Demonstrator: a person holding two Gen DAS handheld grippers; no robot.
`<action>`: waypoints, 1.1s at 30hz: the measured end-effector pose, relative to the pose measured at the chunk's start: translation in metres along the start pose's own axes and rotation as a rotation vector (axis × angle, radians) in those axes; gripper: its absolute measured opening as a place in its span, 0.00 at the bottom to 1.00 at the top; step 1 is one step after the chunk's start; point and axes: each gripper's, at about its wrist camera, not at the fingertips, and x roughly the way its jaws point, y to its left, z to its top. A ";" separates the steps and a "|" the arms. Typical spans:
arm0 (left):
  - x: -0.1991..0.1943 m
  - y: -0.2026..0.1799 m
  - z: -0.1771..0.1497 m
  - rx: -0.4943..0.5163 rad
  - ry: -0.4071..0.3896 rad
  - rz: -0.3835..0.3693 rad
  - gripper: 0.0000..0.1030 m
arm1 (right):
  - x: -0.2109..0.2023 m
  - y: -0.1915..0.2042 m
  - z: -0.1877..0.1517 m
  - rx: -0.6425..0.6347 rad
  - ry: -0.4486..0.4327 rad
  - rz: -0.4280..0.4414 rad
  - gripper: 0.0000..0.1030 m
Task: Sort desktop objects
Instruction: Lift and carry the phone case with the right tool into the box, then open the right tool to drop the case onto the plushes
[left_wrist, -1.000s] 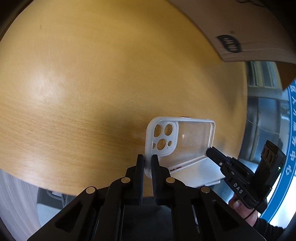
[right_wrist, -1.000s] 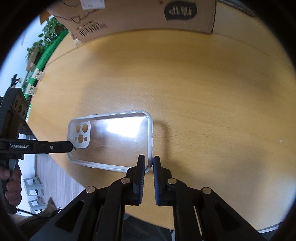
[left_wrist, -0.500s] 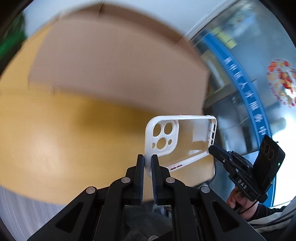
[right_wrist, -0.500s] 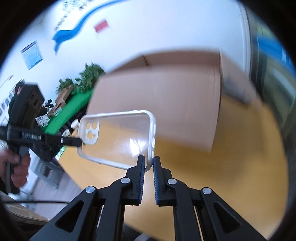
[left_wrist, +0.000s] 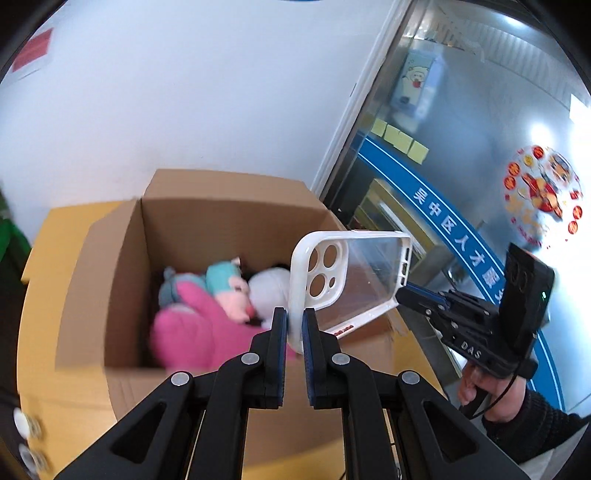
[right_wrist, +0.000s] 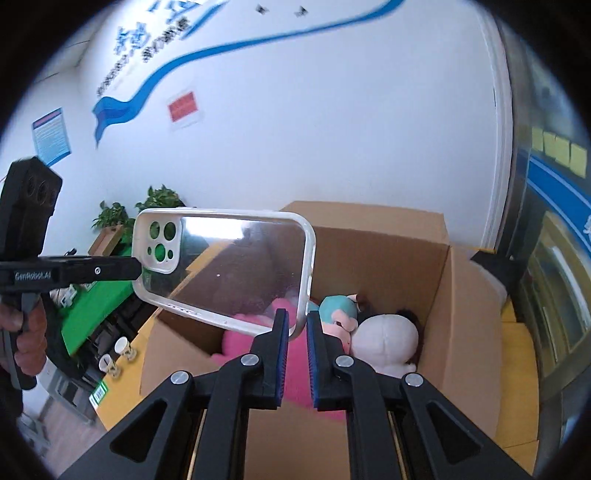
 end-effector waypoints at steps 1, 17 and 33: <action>0.018 0.008 0.020 -0.006 0.019 -0.001 0.07 | 0.011 -0.005 0.011 0.022 0.023 -0.001 0.09; 0.274 0.163 0.097 -0.169 0.467 0.077 0.07 | 0.282 -0.088 0.010 0.279 0.538 -0.095 0.09; 0.422 0.217 0.015 -0.207 0.794 0.293 0.08 | 0.388 -0.112 -0.063 0.308 0.797 -0.161 0.10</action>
